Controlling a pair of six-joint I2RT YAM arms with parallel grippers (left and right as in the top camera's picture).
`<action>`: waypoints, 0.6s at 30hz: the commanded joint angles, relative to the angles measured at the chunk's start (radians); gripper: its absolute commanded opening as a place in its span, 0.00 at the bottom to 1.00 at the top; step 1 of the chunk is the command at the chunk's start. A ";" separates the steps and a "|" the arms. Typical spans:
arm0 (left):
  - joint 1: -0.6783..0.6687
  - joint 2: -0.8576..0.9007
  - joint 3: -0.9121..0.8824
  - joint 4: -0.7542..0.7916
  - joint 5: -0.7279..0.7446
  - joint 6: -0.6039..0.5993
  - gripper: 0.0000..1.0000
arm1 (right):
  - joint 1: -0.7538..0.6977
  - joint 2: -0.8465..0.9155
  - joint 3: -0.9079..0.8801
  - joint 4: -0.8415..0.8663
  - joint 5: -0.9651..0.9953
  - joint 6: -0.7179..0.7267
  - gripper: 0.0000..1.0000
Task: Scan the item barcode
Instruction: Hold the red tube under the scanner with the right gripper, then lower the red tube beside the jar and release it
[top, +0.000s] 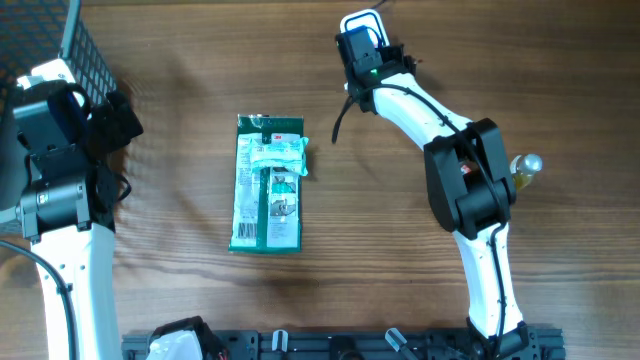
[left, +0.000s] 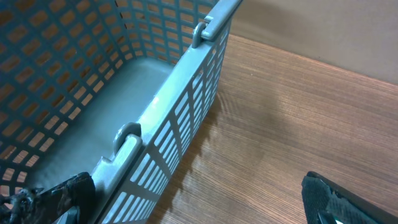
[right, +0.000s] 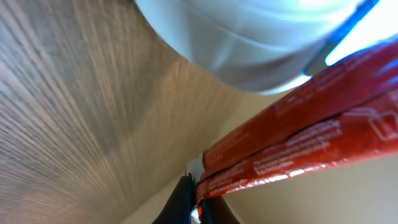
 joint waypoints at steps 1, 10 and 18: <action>0.005 0.040 -0.056 -0.052 0.054 -0.040 1.00 | 0.002 0.020 0.007 -0.012 -0.039 0.017 0.04; 0.005 0.040 -0.056 -0.052 0.055 -0.040 1.00 | 0.007 -0.114 0.007 -0.029 -0.014 0.287 0.04; 0.005 0.040 -0.056 -0.052 0.055 -0.040 1.00 | 0.002 -0.522 0.007 -0.450 -0.272 0.854 0.04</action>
